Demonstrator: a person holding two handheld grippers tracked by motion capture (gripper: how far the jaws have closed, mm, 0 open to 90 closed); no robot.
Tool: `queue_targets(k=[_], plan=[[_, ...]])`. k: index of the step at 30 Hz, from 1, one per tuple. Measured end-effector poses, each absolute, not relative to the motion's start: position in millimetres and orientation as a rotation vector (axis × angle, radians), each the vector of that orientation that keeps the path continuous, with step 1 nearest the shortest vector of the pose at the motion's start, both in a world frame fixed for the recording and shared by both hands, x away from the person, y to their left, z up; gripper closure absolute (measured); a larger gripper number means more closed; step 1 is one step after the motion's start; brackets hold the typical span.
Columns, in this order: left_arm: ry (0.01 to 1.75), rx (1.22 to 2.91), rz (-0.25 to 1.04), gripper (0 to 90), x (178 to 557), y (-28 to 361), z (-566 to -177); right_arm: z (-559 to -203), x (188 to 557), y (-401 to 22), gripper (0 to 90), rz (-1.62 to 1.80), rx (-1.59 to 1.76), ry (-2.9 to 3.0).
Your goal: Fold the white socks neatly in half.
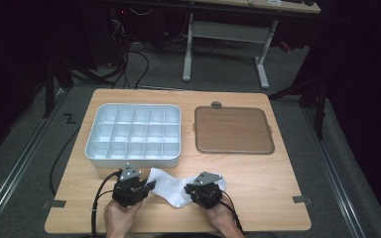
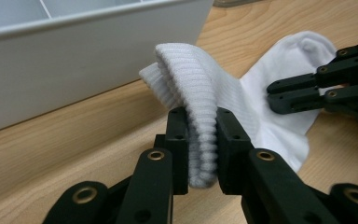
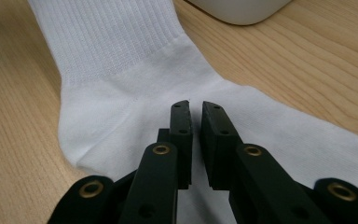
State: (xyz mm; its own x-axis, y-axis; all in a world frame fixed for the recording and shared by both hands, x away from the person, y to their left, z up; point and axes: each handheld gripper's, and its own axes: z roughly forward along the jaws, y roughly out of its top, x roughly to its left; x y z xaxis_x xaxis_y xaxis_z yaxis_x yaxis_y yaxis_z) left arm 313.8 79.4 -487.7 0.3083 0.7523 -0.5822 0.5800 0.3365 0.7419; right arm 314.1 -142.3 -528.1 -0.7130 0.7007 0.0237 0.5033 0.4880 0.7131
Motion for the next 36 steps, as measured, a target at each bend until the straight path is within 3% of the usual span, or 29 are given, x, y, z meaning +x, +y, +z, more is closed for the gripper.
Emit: queue_targets(k=[21,24,26,36], plan=[[1.3,1.342,0.166,77.9,309.8,76.8,-469.1,-526.1,318.9,-107.0,83.1,1.027,0.914,2.542],[1.299,1.351,0.169,77.9,309.2,76.5,-469.7,-525.9,319.1,-105.7,81.6,1.031,0.906,2.548],[1.301,1.355,0.17,77.9,308.9,78.3,-470.1,-524.3,320.2,-105.2,74.9,1.04,0.926,2.563],[1.315,1.368,0.17,78.0,308.5,82.2,-472.6,-502.2,315.1,-129.2,71.2,1.09,0.966,2.485]])
